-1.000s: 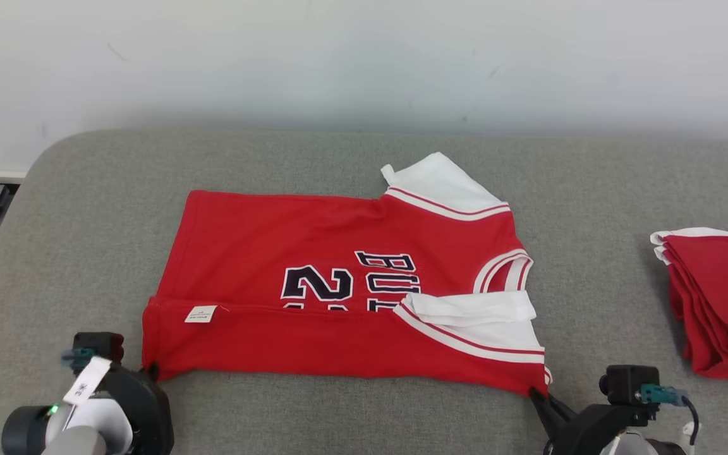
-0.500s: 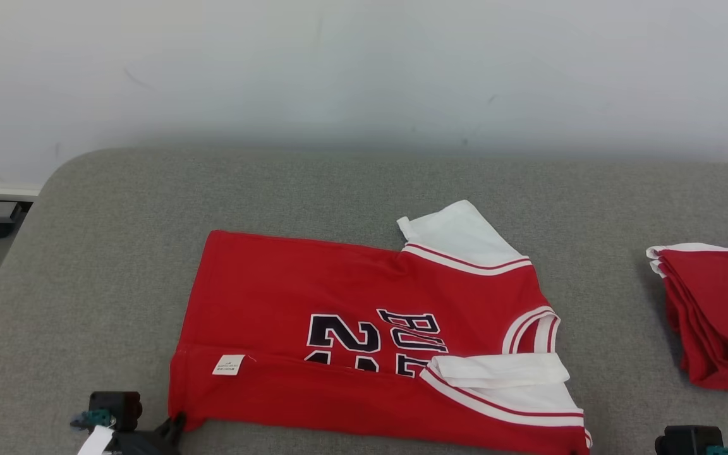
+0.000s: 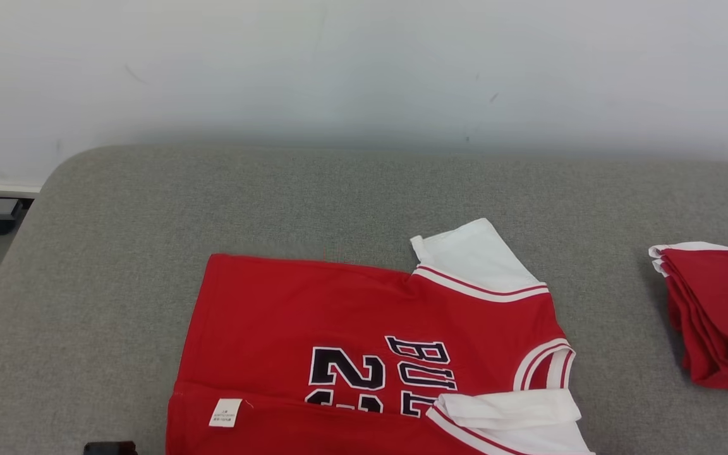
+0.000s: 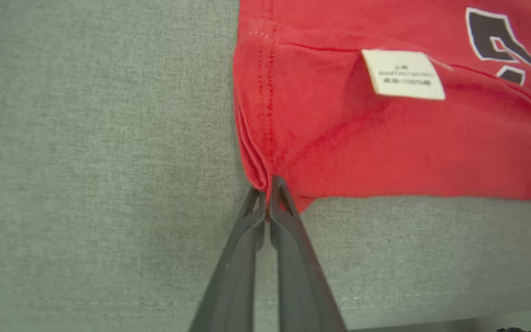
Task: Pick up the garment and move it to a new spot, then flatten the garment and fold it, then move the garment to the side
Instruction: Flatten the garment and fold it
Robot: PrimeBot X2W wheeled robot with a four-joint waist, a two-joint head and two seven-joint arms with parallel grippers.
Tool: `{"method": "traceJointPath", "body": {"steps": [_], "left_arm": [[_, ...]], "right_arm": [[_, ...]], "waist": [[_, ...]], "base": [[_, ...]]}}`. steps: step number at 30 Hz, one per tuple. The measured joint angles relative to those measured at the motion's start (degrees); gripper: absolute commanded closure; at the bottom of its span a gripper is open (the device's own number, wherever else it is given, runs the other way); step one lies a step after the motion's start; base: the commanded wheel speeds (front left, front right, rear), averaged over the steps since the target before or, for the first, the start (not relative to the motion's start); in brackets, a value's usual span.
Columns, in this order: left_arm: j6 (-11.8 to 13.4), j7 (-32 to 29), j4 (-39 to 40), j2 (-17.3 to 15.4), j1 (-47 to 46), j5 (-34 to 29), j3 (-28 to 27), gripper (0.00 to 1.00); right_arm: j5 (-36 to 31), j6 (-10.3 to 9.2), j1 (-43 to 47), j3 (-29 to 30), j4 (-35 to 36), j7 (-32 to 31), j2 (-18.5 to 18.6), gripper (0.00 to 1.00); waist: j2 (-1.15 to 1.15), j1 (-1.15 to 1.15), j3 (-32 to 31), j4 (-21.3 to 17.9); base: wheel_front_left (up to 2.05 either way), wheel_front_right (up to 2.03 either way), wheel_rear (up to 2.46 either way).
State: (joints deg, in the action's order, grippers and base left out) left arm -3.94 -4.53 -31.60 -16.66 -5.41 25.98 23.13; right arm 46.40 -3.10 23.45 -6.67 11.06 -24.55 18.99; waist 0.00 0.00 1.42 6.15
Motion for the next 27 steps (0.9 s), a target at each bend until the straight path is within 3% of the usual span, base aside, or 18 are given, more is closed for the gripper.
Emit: {"method": "traceJointPath", "body": {"steps": [14, 16, 17, 18, 19, 27], "left_arm": [[2.0, -4.9, 9.3, -2.5, 5.9, 1.3, -0.9, 1.0], [2.4, -5.8, 10.3, -2.9, 6.2, 1.3, -0.9, 0.64], [2.5, -6.1, 10.8, -3.0, 6.2, 1.3, -0.9, 0.14], [2.7, -6.5, 11.2, -3.1, 6.2, 1.3, -0.9, 0.0], [3.0, -6.7, 11.7, -3.1, 6.3, 1.4, -1.0, 0.0], [4.5, -7.5, 15.6, -3.3, 7.1, 3.9, -3.5, 0.0]], "right_arm": [[1.9, -1.94, 2.2, 0.8, 3.8, -4.8, 1.0, 1.0], [1.9, -2.03, 2.2, 0.3, 3.8, -5.9, 1.0, 1.0], [2.0, -2.2, 2.2, 0.1, 3.8, -6.3, 1.0, 1.0], [2.0, -2.41, 2.2, 0.1, 3.8, -6.5, 1.0, 0.53], [2.0, -2.48, 2.2, 0.1, 3.7, -6.8, 1.0, 0.0], [0.5, -3.3, 1.7, 1.6, 3.1, -7.3, 0.9, 0.0]], "waist": [[0.0, 0.0, 0.9, 0.3], [0.0, 0.0, 1.0, 0.4], [0.0, 0.0, 1.1, 0.5], [0.0, 0.0, 1.1, 0.5], [0.0, 0.0, 1.2, 0.6], [0.0, 0.0, 0.8, 0.9]], "base": [[0.0, 0.0, 0.0], [0.0, 0.0, 0.0], [0.0, 0.0, 0.0], [0.0, 0.0, 0.0], [0.0, 0.0, 0.0], [0.0, 0.0, 0.0]]}}
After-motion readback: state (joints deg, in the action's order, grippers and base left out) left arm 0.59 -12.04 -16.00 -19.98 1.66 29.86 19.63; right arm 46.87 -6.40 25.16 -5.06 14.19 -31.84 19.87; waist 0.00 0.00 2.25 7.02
